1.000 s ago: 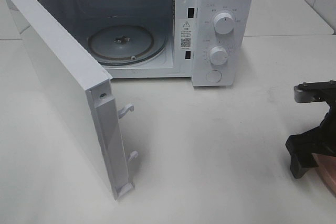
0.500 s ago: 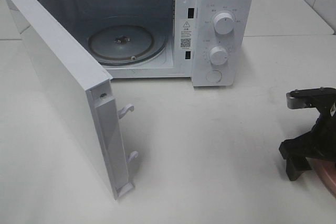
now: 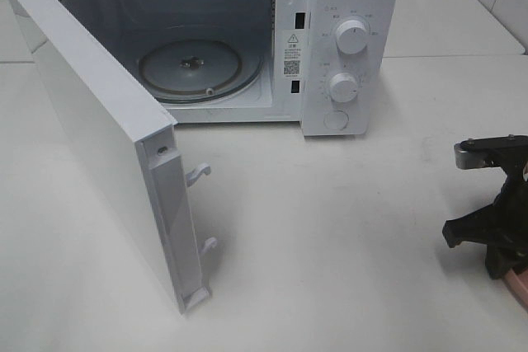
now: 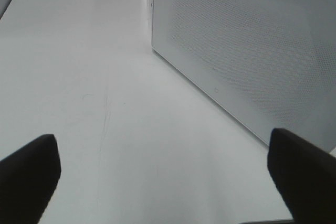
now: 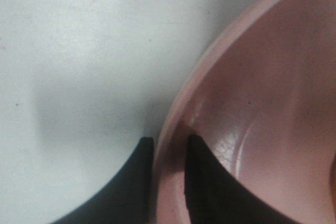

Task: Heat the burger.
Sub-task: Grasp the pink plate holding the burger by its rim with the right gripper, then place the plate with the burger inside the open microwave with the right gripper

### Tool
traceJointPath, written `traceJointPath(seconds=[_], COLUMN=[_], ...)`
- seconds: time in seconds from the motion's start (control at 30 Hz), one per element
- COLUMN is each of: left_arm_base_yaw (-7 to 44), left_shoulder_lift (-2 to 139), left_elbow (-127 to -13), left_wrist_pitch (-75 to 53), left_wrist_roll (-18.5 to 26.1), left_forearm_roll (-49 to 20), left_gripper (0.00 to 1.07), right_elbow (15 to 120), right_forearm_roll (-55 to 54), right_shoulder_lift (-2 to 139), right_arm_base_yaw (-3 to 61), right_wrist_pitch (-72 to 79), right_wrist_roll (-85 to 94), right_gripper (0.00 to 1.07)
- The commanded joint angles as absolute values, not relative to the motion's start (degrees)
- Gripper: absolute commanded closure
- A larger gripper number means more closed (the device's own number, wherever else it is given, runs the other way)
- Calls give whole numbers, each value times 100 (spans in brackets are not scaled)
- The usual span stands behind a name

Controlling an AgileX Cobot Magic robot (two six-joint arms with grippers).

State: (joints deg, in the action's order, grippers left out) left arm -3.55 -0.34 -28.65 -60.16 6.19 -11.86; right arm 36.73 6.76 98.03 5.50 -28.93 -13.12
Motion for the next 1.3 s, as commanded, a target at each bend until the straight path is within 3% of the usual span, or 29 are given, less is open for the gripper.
traceJointPath(seconds=[0.03,0.4,0.9,1.3], left_arm_base_yaw=[-384,-384,-384,-384], left_shoulder_lift=[-172,-172,-172,-172], left_elbow=[-2853,-2853,-2853,-2853], left_wrist_pitch=[-5930,-5930,-5930,-5930], left_wrist_roll=[596,596,596,596], left_forearm_roll=[-1203,-1203,-1203,-1203], left_gripper=[4,4,4,4], right_elbow=[3615,3615,3615,3615], right_forearm_roll=[510,802,2664,2985], right_shoulder_lift=[9958,9815,9677,9677], right_arm_base_yaw=[550,596,1914,2893], right_wrist_pitch=[-2888,-3226,-4217,-4675], right_wrist_roll=[-1364,-1593,-3581,-3948], right_gripper=[107,107,107,107])
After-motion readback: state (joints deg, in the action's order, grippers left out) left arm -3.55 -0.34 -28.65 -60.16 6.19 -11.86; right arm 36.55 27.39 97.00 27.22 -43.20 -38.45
